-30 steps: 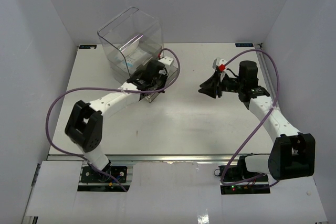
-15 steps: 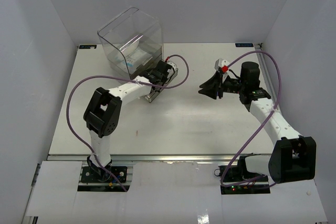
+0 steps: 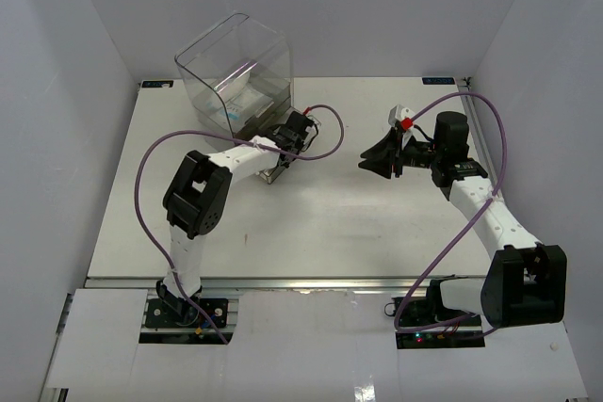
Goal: Organize the makeup
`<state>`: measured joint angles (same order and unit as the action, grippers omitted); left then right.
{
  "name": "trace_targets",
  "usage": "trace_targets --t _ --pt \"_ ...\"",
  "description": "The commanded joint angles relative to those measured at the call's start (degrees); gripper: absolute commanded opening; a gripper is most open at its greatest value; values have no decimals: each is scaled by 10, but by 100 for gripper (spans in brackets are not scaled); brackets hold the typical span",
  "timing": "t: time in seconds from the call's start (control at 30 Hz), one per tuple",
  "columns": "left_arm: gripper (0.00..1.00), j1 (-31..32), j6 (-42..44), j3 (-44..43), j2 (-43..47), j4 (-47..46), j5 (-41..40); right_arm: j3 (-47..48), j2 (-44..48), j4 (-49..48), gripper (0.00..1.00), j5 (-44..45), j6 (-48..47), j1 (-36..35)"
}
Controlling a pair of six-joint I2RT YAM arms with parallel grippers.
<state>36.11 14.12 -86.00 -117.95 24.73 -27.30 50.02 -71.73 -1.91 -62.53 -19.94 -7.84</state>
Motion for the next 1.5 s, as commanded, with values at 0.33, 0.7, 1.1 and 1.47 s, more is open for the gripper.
trace_targets --t 0.33,0.7,1.1,1.47 --pt "73 -5 -2 -43 1 -33 -20 -3 -6 -20 39 -34 4 6" --pt "18 -5 -23 -36 23 -30 11 -3 -10 -19 39 -38 4 6" --pt "0 -5 -26 -41 15 -26 30 -4 -13 -18 39 -39 3 7" --pt "0 -8 -25 -48 3 -22 26 -4 -14 -16 39 -37 0 7"
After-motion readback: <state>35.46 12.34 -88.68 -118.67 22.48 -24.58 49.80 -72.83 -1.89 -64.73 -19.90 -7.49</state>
